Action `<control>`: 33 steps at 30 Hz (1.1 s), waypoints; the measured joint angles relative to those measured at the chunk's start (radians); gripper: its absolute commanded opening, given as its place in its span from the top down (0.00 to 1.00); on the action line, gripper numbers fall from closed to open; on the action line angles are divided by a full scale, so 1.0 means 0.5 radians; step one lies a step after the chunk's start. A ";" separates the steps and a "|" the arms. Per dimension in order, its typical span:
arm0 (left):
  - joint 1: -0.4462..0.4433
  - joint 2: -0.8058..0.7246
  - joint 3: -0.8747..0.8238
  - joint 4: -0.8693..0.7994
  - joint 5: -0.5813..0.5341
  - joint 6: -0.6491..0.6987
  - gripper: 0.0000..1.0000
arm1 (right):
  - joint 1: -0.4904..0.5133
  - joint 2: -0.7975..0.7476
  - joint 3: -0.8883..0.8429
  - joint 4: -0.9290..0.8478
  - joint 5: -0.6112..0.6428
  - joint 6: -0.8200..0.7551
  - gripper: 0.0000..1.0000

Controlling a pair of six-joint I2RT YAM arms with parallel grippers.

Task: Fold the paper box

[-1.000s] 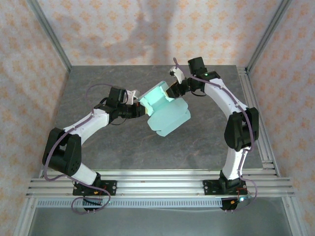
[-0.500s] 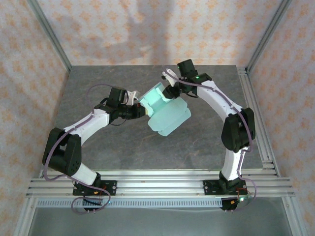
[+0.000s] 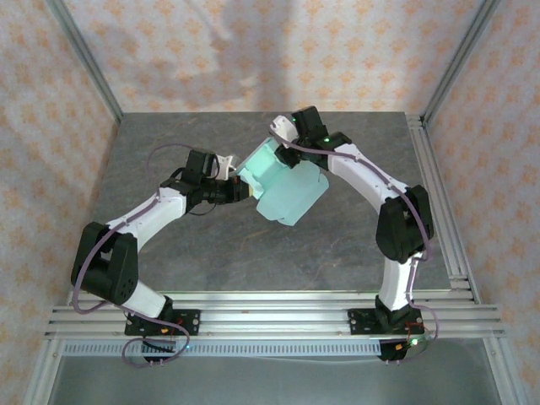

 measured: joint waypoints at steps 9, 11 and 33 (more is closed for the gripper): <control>0.000 0.000 0.000 -0.001 -0.001 0.001 0.96 | 0.076 0.003 -0.040 0.108 0.240 -0.039 1.00; 0.000 0.000 0.000 -0.001 0.000 0.000 0.96 | 0.083 0.004 -0.060 0.124 0.261 -0.036 0.96; 0.000 0.000 0.000 -0.003 0.000 0.001 0.97 | 0.043 0.074 -0.090 0.188 0.201 0.032 0.75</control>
